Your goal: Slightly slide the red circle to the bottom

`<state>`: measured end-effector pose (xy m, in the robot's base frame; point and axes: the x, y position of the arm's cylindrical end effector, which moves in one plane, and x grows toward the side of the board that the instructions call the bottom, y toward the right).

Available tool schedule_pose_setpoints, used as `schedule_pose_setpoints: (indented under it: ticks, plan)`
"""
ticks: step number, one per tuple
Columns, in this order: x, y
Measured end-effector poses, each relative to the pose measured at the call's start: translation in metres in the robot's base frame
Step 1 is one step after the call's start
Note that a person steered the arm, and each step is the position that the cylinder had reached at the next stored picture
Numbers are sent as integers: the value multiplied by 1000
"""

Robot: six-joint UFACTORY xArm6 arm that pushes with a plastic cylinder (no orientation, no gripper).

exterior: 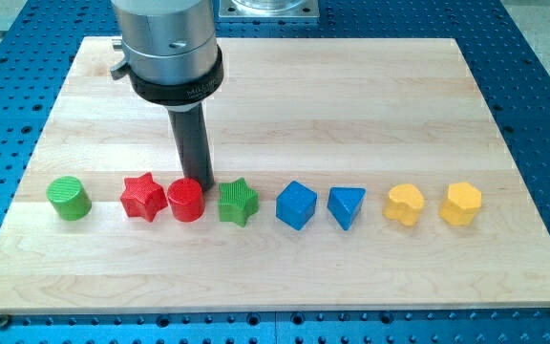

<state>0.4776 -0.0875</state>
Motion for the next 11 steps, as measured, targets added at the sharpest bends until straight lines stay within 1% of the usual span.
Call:
schedule_pose_setpoints:
  ticks: [5,8,9,11]
  plan:
    - [7,0]
    - [-1,1]
    - [-13,65]
    - [-22,185]
